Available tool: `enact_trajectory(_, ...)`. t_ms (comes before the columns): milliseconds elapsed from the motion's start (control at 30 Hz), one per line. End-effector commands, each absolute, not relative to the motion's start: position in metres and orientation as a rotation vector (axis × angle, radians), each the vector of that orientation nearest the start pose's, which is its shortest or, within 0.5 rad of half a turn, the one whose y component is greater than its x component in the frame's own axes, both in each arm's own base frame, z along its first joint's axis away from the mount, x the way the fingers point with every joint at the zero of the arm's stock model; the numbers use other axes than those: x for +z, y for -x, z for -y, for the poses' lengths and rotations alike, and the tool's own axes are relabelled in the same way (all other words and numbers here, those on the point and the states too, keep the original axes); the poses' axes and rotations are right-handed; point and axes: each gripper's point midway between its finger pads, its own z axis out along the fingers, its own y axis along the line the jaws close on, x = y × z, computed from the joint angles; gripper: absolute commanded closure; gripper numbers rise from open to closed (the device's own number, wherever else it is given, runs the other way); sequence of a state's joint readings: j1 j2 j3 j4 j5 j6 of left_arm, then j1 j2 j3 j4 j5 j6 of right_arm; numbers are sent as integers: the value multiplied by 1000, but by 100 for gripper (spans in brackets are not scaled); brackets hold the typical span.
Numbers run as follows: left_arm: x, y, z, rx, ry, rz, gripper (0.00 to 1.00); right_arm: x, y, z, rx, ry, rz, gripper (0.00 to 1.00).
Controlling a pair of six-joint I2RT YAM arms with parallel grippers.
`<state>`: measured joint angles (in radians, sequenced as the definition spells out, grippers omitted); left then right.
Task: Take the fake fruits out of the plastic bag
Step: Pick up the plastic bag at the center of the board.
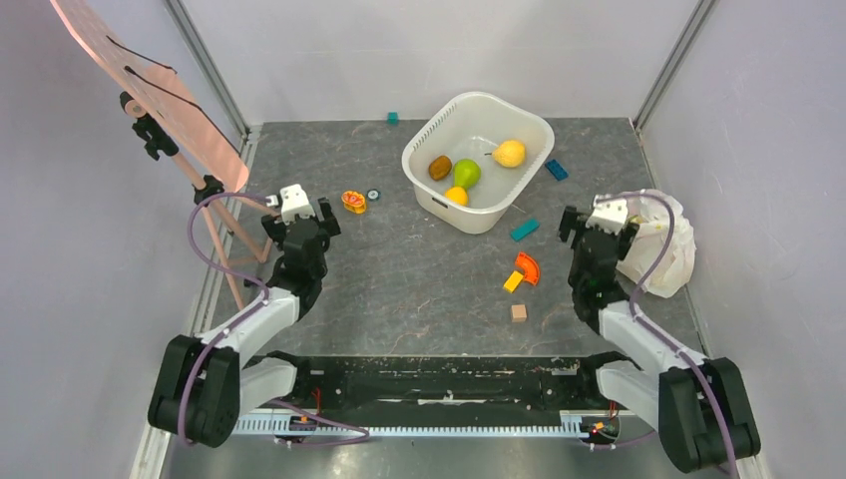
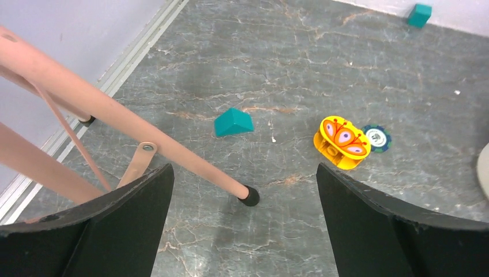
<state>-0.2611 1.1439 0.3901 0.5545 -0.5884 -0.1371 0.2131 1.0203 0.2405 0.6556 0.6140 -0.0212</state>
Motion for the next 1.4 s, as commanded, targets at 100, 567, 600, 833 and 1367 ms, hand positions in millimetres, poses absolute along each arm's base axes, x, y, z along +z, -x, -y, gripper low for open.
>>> enact_trajectory(100,159,-332,4,211,523,-1791,0,186,-332,56,-503,-450,-1929,2)
enact_trajectory(567,186,-302,67,-273,488,-1907,0,188,-326,168,-643,-765,-2044,2)
enact_trajectory(600,188,-301,68,-279,478,-1906,0,179,-321,174,-665,-787,-2061,2)
enact_trajectory(833,194,-301,80,-341,430,-1933,0,117,-321,195,-591,-896,-2149,2)
enact_trajectory(1367,215,-291,102,-465,334,-1978,0,228,-345,126,-277,-635,-1850,100)
